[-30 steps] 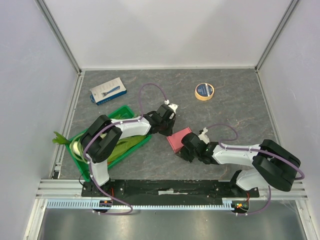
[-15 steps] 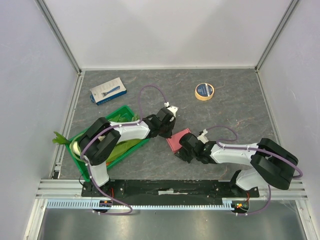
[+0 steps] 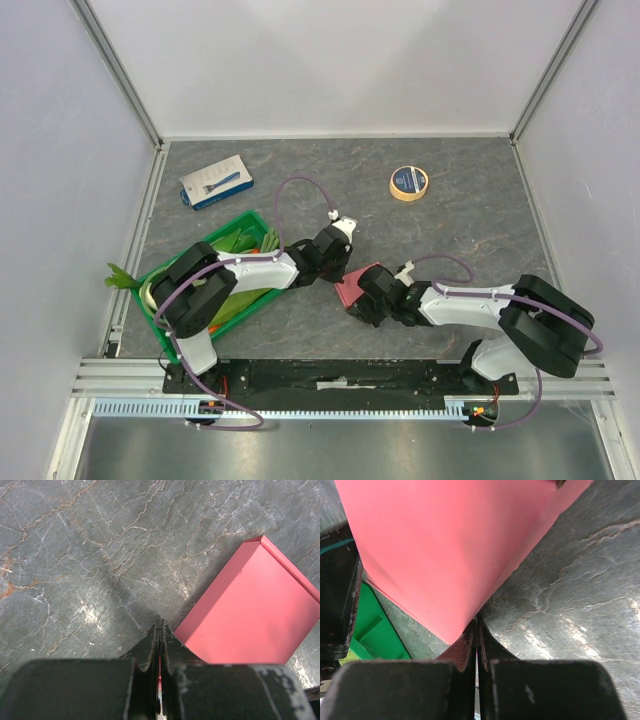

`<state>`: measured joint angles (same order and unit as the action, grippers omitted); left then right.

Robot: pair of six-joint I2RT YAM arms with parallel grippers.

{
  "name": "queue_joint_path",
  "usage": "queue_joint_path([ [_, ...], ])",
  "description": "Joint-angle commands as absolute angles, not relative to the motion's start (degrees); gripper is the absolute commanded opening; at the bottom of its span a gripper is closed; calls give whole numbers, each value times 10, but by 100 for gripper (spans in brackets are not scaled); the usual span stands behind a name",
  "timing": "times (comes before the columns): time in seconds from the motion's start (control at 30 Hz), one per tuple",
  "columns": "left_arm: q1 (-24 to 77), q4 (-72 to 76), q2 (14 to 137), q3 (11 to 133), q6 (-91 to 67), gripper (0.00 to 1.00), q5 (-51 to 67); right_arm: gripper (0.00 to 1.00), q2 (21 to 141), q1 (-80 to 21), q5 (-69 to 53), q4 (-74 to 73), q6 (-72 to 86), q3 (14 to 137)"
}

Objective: Fold the paper box

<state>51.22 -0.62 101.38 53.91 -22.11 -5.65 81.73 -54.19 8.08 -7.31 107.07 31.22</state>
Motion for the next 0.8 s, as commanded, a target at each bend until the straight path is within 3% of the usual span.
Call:
queue_joint_path([
  [0.0,565,-101,1005,513,-265,3,50,0,806,-503,171,-28,1062,316],
  [0.3,477,-132,991,588,-202,18,45,1,657,-491,168,-214,896,238],
  [0.43,464,-154,1027,662,-190,18,45,1,591,-416,180,-277,788,240],
  [0.6,458,-155,1090,735,-186,17,37,0,627,-307,189,-291,621,300],
  [0.77,458,-169,1166,792,-177,14,2,0,713,-264,167,-251,557,368],
])
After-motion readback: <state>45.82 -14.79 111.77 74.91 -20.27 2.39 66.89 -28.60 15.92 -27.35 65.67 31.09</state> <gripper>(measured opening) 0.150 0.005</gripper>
